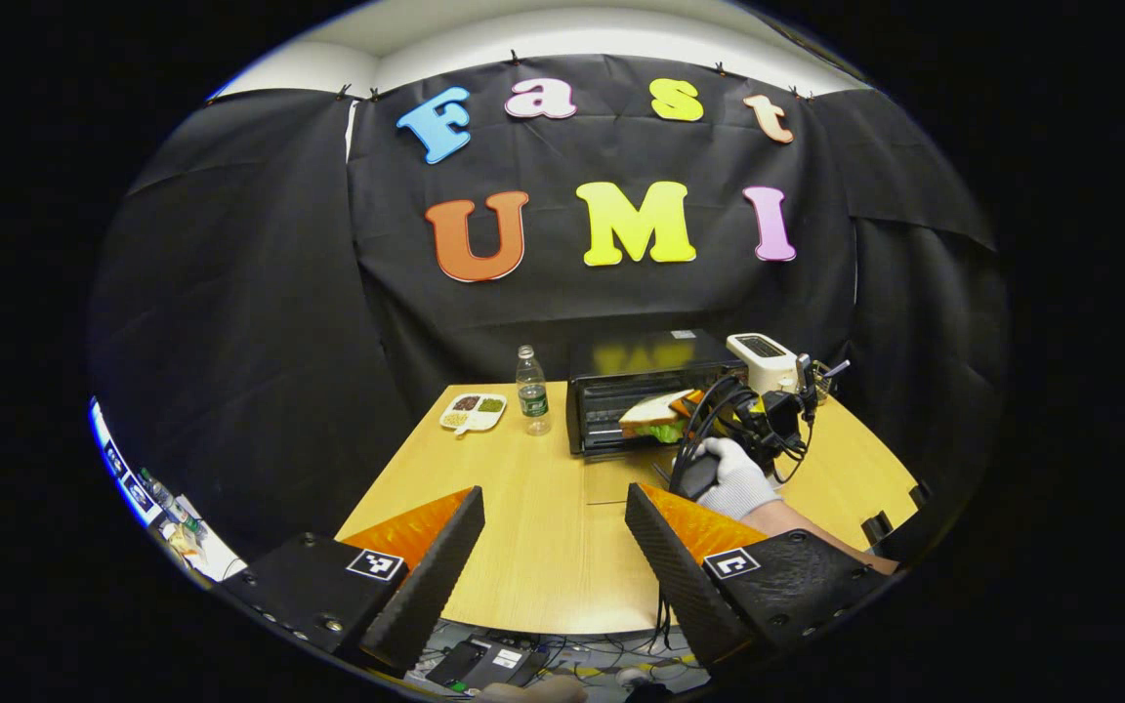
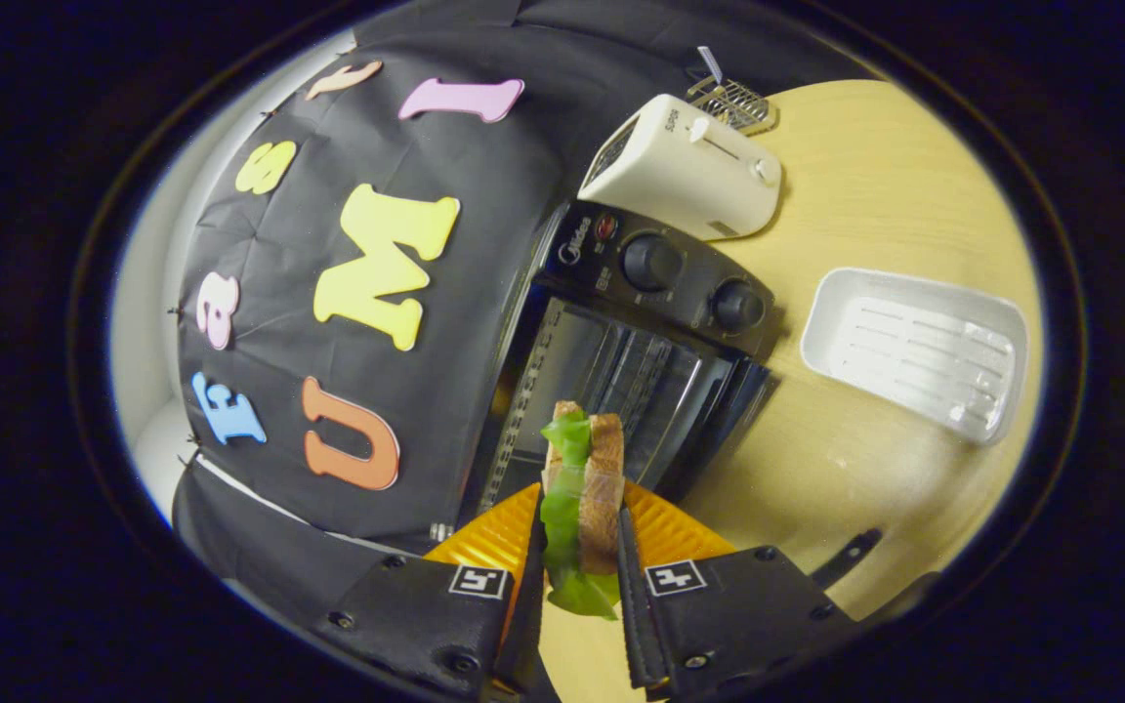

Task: Open the electric oven with the left hand, put the food in, and close the electric oven.

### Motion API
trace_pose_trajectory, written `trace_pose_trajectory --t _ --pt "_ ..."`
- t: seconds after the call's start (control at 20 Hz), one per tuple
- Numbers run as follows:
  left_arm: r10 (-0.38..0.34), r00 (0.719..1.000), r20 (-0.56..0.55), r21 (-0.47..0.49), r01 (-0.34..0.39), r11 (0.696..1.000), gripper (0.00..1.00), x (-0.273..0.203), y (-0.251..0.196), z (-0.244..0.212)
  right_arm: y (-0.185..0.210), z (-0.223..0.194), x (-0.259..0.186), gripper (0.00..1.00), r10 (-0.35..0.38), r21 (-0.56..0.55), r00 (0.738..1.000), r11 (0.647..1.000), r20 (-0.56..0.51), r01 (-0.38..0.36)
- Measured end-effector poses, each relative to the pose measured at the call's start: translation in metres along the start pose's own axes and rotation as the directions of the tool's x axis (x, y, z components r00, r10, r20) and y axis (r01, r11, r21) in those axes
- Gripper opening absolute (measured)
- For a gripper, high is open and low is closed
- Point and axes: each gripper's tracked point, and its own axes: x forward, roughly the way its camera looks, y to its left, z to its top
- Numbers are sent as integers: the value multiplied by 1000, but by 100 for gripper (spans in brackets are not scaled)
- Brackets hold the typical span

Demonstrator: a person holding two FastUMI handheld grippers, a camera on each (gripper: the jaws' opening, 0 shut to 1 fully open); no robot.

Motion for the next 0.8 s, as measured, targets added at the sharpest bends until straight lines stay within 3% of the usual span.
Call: trace_pose_trajectory --t 0.25,0.4,0.5,0.55,0.6,0.65,0.75,0.8 --pt "21 999 -25 0 -21 1000 96 3 17 -9 0 -19 56 38 -26 32 999 999 19 26" --pt "21 999 -43 7 -21 1000 96 13 22 -13 -2 -13 76 38 -42 108 996 994 81 33" --pt "22 999 -43 9 -21 1000 96 16 24 -11 -5 -12 90 39 -69 95 994 994 88 61" --pt "19 999 -42 11 -19 1000 96 17 23 -9 -9 -14 96 30 -78 51 994 996 78 75" --pt "17 999 -35 11 -17 1000 96 19 23 -8 -10 -11 101 42 -88 45 993 995 74 84" --pt "14 999 -34 7 -14 1000 96 21 22 -6 -15 -9 102 44 -109 41 991 994 76 106" --pt "0 999 -41 -10 0 1000 96 23 18 -8 -17 -6 104 58 -121 -5 991 993 58 121" --pt "-8 999 -40 -17 7 1000 96 25 16 -9 -14 -1 100 58 -114 -34 992 993 58 116"
